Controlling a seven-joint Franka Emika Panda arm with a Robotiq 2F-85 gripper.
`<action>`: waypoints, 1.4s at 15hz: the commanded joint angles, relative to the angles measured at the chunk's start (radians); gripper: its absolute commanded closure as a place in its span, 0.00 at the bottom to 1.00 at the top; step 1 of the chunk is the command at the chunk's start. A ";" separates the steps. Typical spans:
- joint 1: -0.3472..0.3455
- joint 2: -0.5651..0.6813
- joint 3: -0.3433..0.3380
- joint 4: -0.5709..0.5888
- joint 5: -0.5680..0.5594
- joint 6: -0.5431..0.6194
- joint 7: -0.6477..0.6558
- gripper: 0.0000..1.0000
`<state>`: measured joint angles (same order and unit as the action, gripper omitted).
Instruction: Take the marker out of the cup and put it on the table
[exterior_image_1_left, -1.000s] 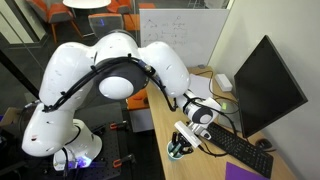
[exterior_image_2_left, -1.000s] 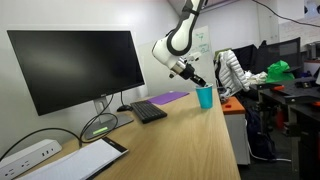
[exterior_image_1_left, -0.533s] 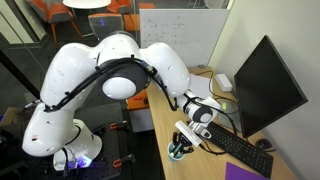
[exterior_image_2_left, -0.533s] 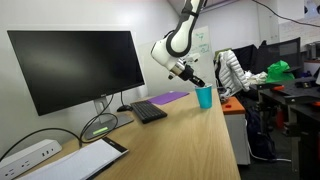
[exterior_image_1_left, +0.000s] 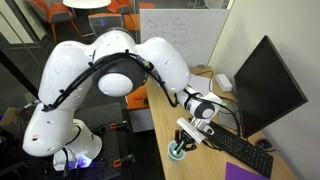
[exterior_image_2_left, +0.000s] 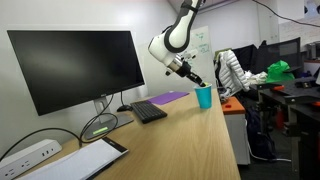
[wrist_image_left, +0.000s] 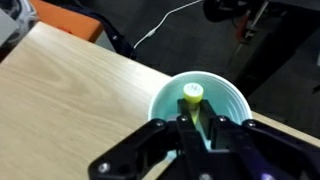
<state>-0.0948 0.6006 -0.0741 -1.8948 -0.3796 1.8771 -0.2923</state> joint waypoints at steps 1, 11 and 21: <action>0.005 -0.047 0.004 -0.011 -0.026 -0.064 -0.012 0.96; 0.001 -0.220 0.033 -0.058 -0.018 -0.172 -0.071 0.96; 0.020 -0.415 0.084 -0.149 0.045 -0.086 -0.177 0.96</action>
<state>-0.0775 0.2266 -0.0082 -1.9959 -0.3736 1.7199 -0.4046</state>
